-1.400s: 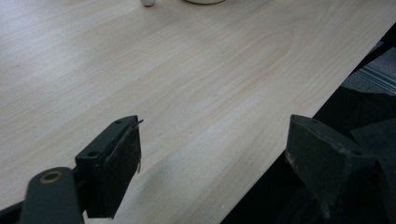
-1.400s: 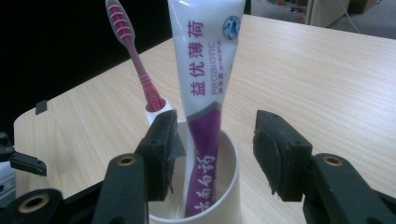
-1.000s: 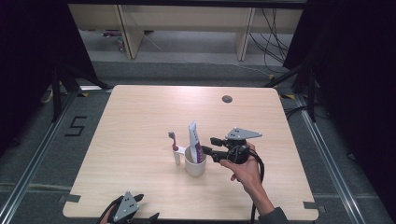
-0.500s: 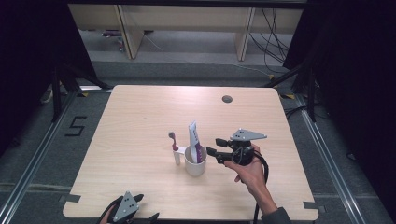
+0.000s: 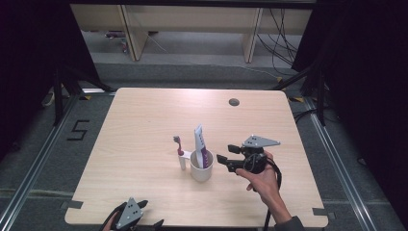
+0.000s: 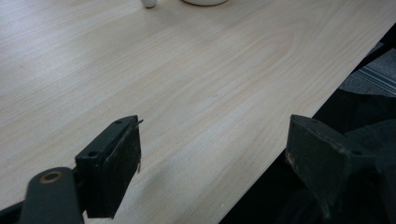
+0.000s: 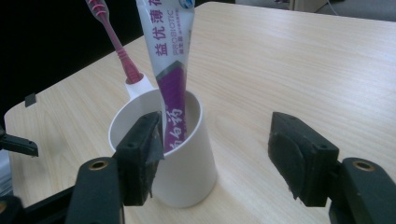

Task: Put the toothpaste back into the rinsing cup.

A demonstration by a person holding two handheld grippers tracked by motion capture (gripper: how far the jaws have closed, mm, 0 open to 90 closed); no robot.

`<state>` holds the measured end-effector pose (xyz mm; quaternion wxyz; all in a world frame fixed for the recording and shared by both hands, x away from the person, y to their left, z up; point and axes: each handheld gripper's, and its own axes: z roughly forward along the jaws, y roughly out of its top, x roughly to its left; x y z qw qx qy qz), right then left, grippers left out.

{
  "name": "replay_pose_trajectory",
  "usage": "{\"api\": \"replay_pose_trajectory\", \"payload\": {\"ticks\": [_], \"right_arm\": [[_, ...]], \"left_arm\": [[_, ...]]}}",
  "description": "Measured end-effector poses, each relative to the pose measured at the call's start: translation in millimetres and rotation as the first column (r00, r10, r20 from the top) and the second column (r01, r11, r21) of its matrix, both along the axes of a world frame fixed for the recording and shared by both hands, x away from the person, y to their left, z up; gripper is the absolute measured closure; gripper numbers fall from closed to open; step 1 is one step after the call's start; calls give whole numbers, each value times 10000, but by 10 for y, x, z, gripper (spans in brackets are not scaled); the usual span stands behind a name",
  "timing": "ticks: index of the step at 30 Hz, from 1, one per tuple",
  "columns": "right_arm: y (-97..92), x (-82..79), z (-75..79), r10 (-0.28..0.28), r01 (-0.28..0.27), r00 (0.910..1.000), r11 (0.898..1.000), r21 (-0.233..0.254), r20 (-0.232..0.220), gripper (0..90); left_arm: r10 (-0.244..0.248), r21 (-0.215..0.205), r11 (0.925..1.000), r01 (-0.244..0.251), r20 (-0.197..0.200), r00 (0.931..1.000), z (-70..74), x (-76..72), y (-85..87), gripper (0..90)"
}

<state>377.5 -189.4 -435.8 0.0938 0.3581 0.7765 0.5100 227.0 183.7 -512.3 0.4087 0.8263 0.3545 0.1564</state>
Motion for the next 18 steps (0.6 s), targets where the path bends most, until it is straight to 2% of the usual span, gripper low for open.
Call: {"api": "replay_pose_trajectory", "payload": {"ticks": [1, 3, 4, 5, 6, 7, 8, 9, 11, 13, 14, 15, 16, 17, 18], "right_arm": [[-9, -10, -8, -200, 200, 9998, 9998, -4, -42, 354], [-43, -25, -12, -146, 146, 9999, 9998, 103, -32, 338], [-66, -30, -13, -200, 200, 9998, 9998, -22, 5, 337], [-76, -51, -19, -264, 266, 9996, 9996, 119, -135, 333], [-100, -39, -30, -109, 108, 9999, 9999, 67, 41, 326], [-103, -74, -27, -367, 372, 9989, 9992, 177, -294, 319], [-129, -62, -41, -287, 288, 9996, 9996, 76, -51, 317], [-137, -76, -44, -410, 411, 9989, 9991, 54, -236, 316], [-178, -83, -54, -310, 310, 9995, 9995, -23, -72, 309], [-202, -118, -66, -422, 427, 9985, 9990, 126, -362, 299], [-223, -122, -73, -430, 432, 9988, 9990, 92, -229, 299], [-231, -152, -71, -555, 568, 9970, 9981, 222, -534, 299], [-255, -146, -86, -499, 503, 9983, 9986, 136, -295, 297], [-268, -167, -91, -509, 519, 9978, 9984, 238, -430, 294], [-296, -178, -92, -558, 563, 9973, 9984, 91, -468, 292]], "left_arm": [[-6, 2, 10000, 6, 5, 10000, 0, 0, -1, 178], [20, 16, 10000, -20, 29, 10000, -1, 0, -4, 178], [2, -2, 10000, -2, 13, 10000, -2, -1, -3, 179], [4, -15, 10000, -4, 2, 10000, -1, -2, -2, 179], [2, 3, 10000, -2, 1, 10000, -1, -2, 1, 178], [133, -189, 9997, -133, 22, 9999, -8, -4, -12, 178], [115, -166, 9998, -114, 36, 9999, -7, -1, -8, 178], [127, -177, 9998, -127, 27, 9999, -7, -2, -8, 178], [110, -201, 9997, -110, 12, 9999, -5, 0, -7, 178], [131, -211, 9997, -131, -1, 9999, -4, 1, -8, 178], [125, -215, 9997, -125, 11, 9999, -7, 4, -8, 178], [134, -30, 9999, -134, 25, 9999, -3, 9, 0, 178], [118, 33, 9999, -118, 77, 9999, -5, 14, 5, 178], [161, -175, 9997, -160, 34, 9999, -7, 8, -8, 178], [222, -326, 9992, -221, 29, 9998, -10, 7, -19, 178]]}}
